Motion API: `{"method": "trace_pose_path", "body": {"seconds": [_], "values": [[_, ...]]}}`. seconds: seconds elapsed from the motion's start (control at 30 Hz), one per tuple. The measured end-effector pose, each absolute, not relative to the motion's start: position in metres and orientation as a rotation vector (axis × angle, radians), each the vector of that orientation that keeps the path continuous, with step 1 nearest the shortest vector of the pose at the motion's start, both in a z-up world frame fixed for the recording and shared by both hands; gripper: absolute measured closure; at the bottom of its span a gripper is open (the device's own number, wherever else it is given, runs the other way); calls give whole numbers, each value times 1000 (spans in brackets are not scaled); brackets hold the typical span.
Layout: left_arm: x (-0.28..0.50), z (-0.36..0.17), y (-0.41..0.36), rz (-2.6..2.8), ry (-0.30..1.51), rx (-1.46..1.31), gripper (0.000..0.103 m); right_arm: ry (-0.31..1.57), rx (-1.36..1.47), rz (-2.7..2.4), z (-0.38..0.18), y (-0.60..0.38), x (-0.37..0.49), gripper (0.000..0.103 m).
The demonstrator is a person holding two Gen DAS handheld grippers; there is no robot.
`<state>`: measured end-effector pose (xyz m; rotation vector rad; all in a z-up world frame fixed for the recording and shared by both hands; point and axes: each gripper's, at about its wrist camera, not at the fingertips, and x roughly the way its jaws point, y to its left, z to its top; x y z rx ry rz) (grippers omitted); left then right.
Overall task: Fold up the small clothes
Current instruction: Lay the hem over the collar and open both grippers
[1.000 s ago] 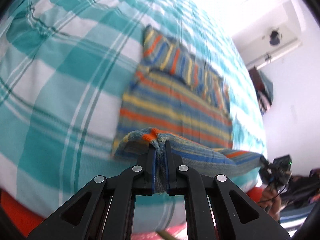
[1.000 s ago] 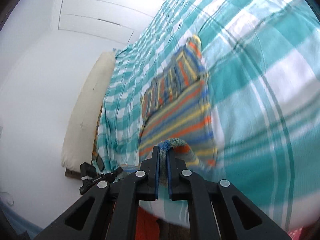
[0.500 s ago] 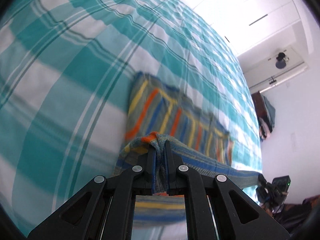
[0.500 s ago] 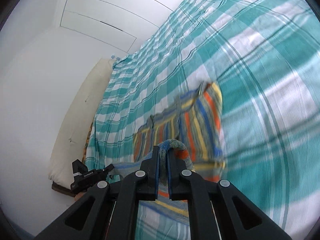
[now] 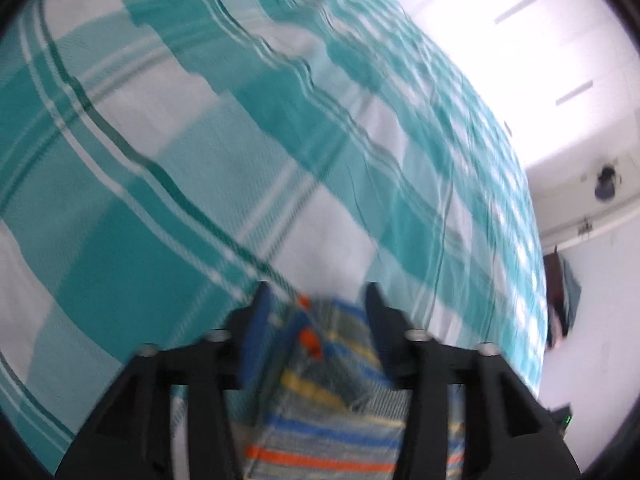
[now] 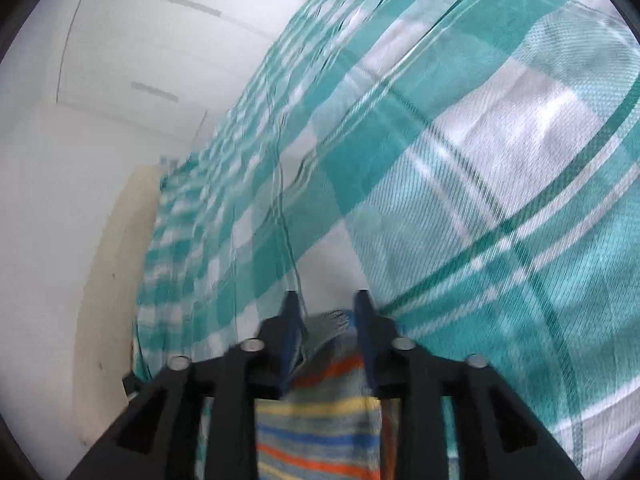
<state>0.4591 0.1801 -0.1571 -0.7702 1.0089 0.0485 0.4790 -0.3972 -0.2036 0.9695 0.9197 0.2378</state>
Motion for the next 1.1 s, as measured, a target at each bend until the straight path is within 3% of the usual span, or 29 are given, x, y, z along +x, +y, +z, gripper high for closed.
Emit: {"method": "trace_pose_path", "body": {"seconds": [0.13, 0.4, 0.6, 0.87, 1.1], "values": [[437, -143, 188, 9, 976, -735, 39, 892, 961, 257, -191, -403, 473, 64], [378, -140, 132, -248, 1079, -395, 39, 1082, 484, 530, -158, -330, 444, 64], [418, -155, 88, -334, 1203, -367, 34, 1372, 481, 560, -210, -263, 493, 64], [476, -138, 116, -151, 1024, -666, 33, 1041, 726, 488, -178, -255, 522, 64], [368, -147, 105, -282, 1088, -363, 33, 1096, 231, 610, -159, -254, 430, 64]]}}
